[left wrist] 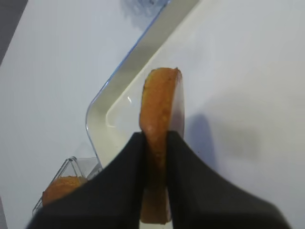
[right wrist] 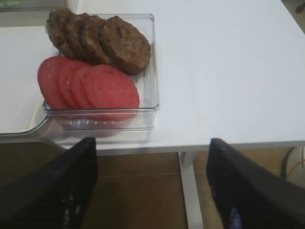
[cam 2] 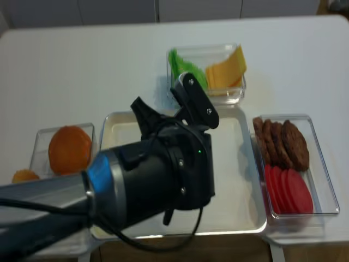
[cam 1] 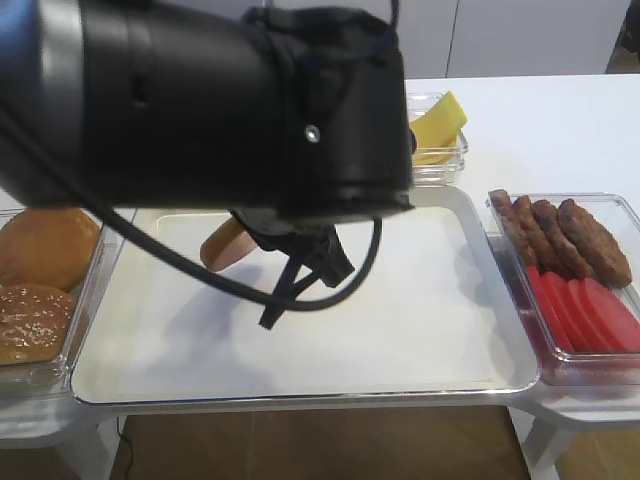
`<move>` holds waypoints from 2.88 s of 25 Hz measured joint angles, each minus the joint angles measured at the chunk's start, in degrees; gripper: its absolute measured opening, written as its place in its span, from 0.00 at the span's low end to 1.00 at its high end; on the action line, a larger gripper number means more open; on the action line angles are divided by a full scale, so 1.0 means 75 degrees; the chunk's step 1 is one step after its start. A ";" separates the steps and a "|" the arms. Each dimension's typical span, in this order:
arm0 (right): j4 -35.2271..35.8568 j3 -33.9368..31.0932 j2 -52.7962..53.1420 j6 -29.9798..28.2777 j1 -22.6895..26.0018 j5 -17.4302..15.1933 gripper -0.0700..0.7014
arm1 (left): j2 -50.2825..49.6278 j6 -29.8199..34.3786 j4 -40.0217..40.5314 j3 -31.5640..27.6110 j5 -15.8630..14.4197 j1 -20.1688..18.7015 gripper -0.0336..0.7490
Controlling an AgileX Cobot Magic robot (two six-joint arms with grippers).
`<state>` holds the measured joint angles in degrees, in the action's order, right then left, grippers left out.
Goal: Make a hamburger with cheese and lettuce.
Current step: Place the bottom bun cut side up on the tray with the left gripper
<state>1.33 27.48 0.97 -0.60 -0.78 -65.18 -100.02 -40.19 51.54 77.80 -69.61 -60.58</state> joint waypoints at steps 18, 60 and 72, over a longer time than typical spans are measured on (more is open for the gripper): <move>0.0000 0.0000 0.0000 0.0000 0.0000 0.0000 0.82 | -0.0741 -0.0802 0.0560 0.0000 0.0085 -0.0307 0.16; 0.0000 0.0000 0.0000 0.0000 0.0000 0.0000 0.82 | -0.0741 -0.0838 0.0022 0.0000 0.0208 -0.0307 0.31; 0.0000 0.0000 0.0000 0.0000 0.0000 0.0000 0.82 | -0.0741 -0.0838 -0.0239 0.0000 0.0460 -0.0307 0.36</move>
<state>1.33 27.48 0.97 -0.60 -0.78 -65.18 -105.58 -46.48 49.75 77.80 -66.16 -62.89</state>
